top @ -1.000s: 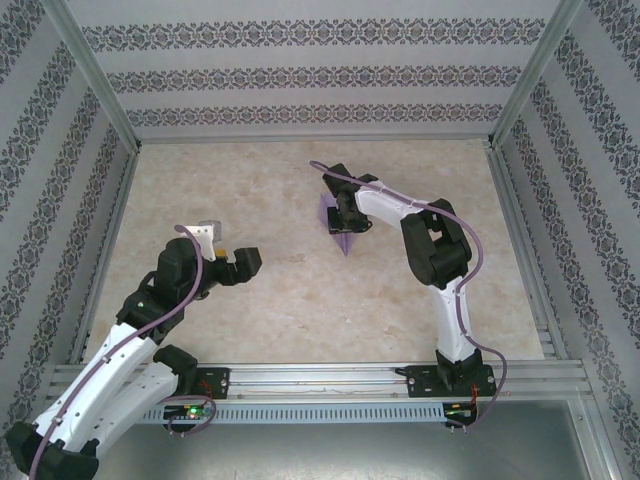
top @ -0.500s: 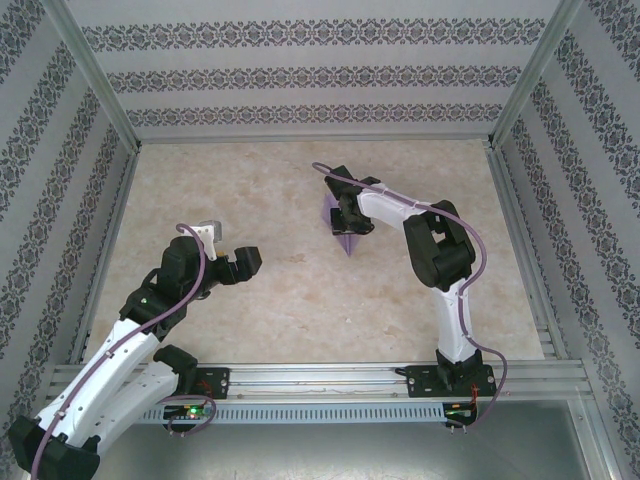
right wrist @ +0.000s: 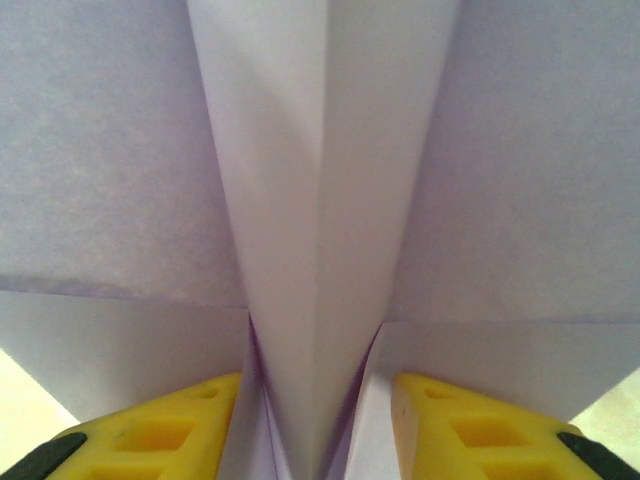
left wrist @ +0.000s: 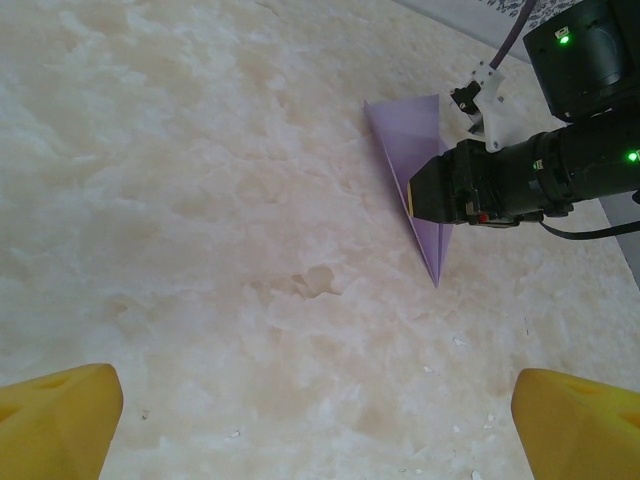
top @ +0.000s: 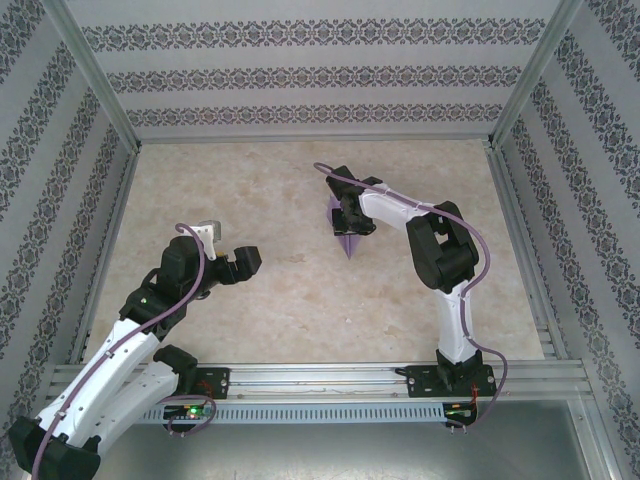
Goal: Fold a paper plane with a square sheet of paper (fold left side to right side)
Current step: Place the paper plane at the center of the table.
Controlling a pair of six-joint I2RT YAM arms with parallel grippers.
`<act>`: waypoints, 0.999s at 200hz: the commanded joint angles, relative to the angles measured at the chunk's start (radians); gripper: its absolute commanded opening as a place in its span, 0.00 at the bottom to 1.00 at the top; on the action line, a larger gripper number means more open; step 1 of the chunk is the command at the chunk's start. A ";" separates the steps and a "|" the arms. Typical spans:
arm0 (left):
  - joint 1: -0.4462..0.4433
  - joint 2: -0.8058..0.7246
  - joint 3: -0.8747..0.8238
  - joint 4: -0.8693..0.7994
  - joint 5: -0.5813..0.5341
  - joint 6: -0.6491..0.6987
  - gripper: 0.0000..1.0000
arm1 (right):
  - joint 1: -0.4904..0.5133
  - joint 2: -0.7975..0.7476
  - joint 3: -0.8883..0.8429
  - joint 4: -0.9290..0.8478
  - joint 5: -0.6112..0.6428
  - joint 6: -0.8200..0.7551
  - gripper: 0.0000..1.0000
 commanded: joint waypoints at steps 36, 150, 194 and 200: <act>0.015 0.003 0.020 -0.011 0.001 -0.013 1.00 | 0.012 -0.074 -0.024 -0.032 0.018 -0.014 0.42; 0.029 0.010 0.030 -0.005 -0.011 -0.002 1.00 | 0.034 -0.207 -0.071 -0.037 0.040 -0.047 0.55; 0.039 0.010 0.032 -0.008 -0.014 0.001 1.00 | 0.044 -0.341 -0.145 -0.018 0.039 -0.059 0.69; 0.040 0.010 0.034 -0.010 -0.014 0.003 1.00 | 0.043 -0.357 -0.154 -0.020 0.040 -0.061 0.71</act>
